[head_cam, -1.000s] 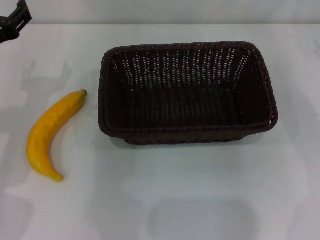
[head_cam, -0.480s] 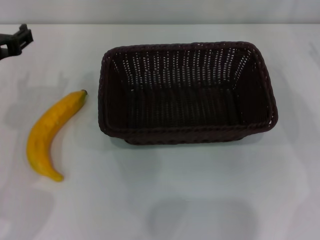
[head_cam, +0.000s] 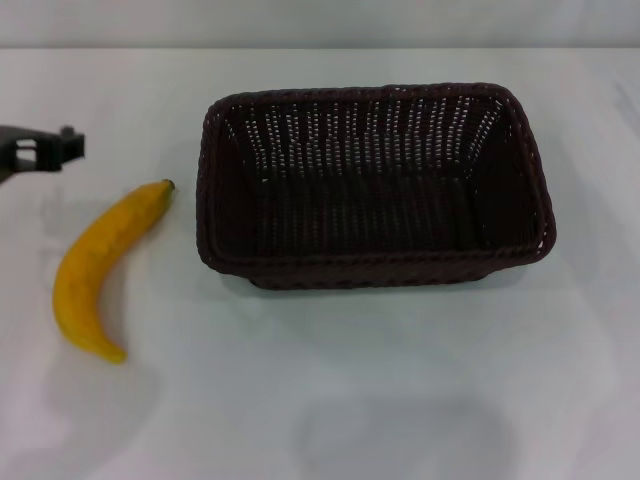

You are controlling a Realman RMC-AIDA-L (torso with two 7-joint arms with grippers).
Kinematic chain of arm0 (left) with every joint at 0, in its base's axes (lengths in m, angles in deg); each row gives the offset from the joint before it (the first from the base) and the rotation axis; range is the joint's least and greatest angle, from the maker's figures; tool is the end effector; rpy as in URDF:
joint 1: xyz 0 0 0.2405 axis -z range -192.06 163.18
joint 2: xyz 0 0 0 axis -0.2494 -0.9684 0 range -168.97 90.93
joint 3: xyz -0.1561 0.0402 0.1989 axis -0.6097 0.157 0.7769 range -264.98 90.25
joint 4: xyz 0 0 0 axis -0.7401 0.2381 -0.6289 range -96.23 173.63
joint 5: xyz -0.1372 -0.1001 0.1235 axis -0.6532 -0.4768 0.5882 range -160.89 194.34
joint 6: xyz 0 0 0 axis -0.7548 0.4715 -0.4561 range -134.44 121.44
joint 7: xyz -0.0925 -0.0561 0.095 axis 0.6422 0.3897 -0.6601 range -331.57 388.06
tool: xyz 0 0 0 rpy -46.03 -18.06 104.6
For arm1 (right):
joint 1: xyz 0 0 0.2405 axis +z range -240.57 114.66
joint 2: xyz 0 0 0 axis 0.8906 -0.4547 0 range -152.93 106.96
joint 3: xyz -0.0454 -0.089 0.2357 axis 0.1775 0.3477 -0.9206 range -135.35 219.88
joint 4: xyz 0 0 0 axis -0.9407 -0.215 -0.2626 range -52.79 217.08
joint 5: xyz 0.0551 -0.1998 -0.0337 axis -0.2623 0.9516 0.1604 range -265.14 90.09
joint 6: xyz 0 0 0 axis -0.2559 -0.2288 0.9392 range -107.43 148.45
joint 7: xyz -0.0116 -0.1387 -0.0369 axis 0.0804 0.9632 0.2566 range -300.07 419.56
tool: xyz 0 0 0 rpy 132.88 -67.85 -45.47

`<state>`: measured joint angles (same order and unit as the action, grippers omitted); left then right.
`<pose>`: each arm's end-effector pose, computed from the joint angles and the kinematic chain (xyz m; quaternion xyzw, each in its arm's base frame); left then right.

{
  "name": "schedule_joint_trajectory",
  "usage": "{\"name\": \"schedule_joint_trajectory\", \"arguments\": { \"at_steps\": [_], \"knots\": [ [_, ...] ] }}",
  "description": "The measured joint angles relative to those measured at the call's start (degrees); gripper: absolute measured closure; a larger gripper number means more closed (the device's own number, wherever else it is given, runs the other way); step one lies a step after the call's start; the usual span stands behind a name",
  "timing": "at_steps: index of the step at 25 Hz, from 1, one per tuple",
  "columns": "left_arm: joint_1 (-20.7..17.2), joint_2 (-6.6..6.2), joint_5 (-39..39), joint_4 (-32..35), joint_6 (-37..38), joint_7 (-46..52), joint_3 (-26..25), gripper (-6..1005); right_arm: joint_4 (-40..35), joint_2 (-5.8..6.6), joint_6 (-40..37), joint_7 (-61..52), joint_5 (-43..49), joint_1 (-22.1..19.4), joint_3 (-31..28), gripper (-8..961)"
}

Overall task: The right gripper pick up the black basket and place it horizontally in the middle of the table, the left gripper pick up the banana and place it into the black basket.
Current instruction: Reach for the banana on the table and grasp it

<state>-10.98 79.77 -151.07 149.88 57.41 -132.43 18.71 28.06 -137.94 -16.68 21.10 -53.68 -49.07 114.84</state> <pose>-0.1954 0.3087 0.0581 -0.7094 -0.4049 0.0399 0.5756 0.2865 0.3859 0.1177 -0.7114 0.1572 0.2802 0.6250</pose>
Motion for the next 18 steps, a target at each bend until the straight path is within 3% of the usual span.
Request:
{"name": "schedule_joint_trajectory", "arguments": {
  "at_steps": [6, 18],
  "knots": [
    [2.9, 0.08, 0.0, 0.4, 6.8, -1.0, 3.2, 125, -0.3, 0.09, -0.2, 0.0, 0.0, 0.2, 0.0, 228],
    [2.3, 0.42, -0.1, 1.6, 10.2, 1.6, 6.0, 125, -0.9, 0.12, -1.3, 0.2, 0.0, 0.1, -0.3, 228]
  ]
}}
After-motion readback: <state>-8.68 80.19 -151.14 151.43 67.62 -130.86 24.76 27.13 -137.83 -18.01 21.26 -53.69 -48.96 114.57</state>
